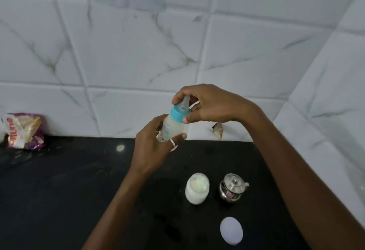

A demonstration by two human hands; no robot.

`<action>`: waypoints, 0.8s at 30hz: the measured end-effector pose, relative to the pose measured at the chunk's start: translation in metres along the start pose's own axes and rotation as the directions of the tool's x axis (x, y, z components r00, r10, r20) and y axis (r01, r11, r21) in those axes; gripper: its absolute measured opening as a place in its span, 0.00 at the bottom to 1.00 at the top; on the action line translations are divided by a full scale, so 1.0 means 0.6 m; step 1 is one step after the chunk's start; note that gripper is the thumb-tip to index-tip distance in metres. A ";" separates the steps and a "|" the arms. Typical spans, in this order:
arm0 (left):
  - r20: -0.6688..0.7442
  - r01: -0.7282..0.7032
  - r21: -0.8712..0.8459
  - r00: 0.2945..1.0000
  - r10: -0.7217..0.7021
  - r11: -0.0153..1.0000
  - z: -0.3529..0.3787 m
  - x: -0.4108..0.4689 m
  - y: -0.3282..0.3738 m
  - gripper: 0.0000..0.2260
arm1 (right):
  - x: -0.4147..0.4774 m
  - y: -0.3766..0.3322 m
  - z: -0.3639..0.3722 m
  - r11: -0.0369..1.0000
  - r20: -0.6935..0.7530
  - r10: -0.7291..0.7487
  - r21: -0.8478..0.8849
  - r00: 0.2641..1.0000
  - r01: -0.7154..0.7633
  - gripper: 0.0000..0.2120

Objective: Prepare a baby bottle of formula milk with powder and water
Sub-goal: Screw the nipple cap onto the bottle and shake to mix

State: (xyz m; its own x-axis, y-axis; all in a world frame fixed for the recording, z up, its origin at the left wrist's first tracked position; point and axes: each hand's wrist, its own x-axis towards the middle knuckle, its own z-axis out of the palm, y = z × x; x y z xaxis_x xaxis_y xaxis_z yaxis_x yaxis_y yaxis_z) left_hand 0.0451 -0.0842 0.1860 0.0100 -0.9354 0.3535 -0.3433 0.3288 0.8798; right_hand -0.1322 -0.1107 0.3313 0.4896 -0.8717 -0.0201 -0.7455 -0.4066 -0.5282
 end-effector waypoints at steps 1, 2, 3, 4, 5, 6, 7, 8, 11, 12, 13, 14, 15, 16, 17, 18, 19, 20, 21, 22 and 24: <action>-0.003 -0.014 -0.005 1.000 0.014 1.000 0.003 0.004 0.015 0.28 | -0.004 -0.003 -0.016 1.000 0.011 -0.012 -0.015 1.000 0.013 0.21; -0.006 -0.028 -0.006 1.000 0.028 1.000 0.006 0.008 0.029 0.29 | -0.009 -0.005 -0.033 0.999 0.021 -0.025 -0.029 0.999 0.026 0.21; -0.007 -0.039 -0.007 0.999 0.039 0.999 0.009 0.011 0.042 0.30 | -0.013 -0.006 -0.048 0.998 0.028 -0.038 -0.041 0.999 0.039 0.21; -0.008 -0.044 -0.011 0.999 0.044 0.999 0.011 0.012 0.053 0.30 | -0.017 -0.008 -0.061 0.998 0.037 -0.049 -0.049 0.998 0.051 0.21; -0.013 -0.050 -0.016 0.999 0.050 0.999 0.012 0.015 0.065 0.32 | -0.021 -0.011 -0.074 0.996 0.045 -0.064 -0.058 0.997 0.066 0.20; -0.017 -0.056 -0.018 0.998 0.056 0.998 0.013 0.016 0.076 0.33 | -0.023 -0.014 -0.084 0.994 0.054 -0.080 -0.068 0.995 0.084 0.20; -0.022 -0.061 -0.017 0.998 0.061 0.998 0.013 0.017 0.084 0.34 | -0.025 -0.017 -0.092 0.992 0.064 -0.096 -0.079 0.993 0.101 0.20; -0.024 -0.065 -0.016 0.998 0.064 0.998 0.012 0.018 0.092 0.35 | -0.025 -0.022 -0.099 0.989 0.077 -0.109 -0.088 0.991 0.116 0.20; -0.033 -0.072 -0.025 0.997 0.071 0.997 0.007 0.018 0.108 0.34 | -0.027 -0.035 -0.113 0.984 0.112 -0.134 -0.106 0.985 0.146 0.20; -0.039 -0.072 -0.024 0.997 0.071 0.997 0.004 0.017 0.112 0.34 | -0.027 -0.040 -0.116 0.981 0.119 -0.143 -0.116 0.983 0.156 0.20; -0.043 -0.069 -0.021 0.997 0.068 0.997 0.001 0.017 0.116 0.34 | -0.027 -0.045 -0.120 0.978 0.126 -0.152 -0.127 0.980 0.168 0.20; -0.045 -0.064 -0.022 0.997 0.063 0.998 -0.001 0.016 0.119 0.34 | -0.027 -0.049 -0.123 0.975 0.133 -0.159 -0.136 0.978 0.177 0.20; -0.050 -0.059 -0.027 0.997 0.058 0.998 -0.003 0.015 0.122 0.34 | -0.027 -0.055 -0.126 0.972 0.139 -0.167 -0.143 0.976 0.187 0.20; -0.054 -0.054 -0.030 0.997 0.053 0.998 -0.005 0.015 0.126 0.34 | -0.027 -0.060 -0.129 0.969 0.143 -0.174 -0.150 0.974 0.195 0.20; -0.060 -0.051 -0.027 0.997 0.049 0.998 -0.008 0.015 0.129 0.34 | -0.027 -0.066 -0.131 0.967 0.140 -0.177 -0.157 0.974 0.198 0.19; -0.068 -0.048 -0.021 0.997 0.047 0.999 -0.011 0.015 0.133 0.34 | -0.027 -0.070 -0.132 0.966 0.131 -0.178 -0.168 0.975 0.198 0.19; -0.077 -0.045 -0.018 0.996 0.044 0.999 -0.013 0.015 0.136 0.34 | -0.026 -0.075 -0.132 0.963 0.115 -0.178 -0.184 0.977 0.197 0.19; -0.088 -0.043 -0.019 0.995 0.042 0.999 -0.015 0.015 0.139 0.34 | -0.026 -0.079 -0.131 0.959 0.093 -0.178 -0.205 0.980 0.193 0.19; -0.100 -0.042 -0.021 0.994 0.040 0.999 -0.018 0.015 0.142 0.34 | -0.027 -0.083 -0.129 0.955 0.070 -0.176 -0.229 0.982 0.188 0.18; -0.108 -0.041 -0.023 0.993 0.038 0.999 -0.020 0.013 0.145 0.35 | -0.027 -0.087 -0.127 0.951 0.045 -0.171 -0.252 0.984 0.176 0.18; -0.121 -0.040 -0.031 0.992 0.036 0.999 -0.023 0.010 0.151 0.35 | -0.028 -0.095 -0.123 0.950 0.000 -0.152 -0.277 0.988 0.146 0.18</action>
State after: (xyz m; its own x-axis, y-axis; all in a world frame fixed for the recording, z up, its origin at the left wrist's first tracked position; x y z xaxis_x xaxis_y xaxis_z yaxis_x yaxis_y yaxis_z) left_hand 0.0270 -0.0580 0.2719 0.1115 -0.9003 0.4207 -0.3145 0.3696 0.8744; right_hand -0.1314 -0.0929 0.4243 0.5971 -0.7998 0.0608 -0.7617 -0.5892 -0.2696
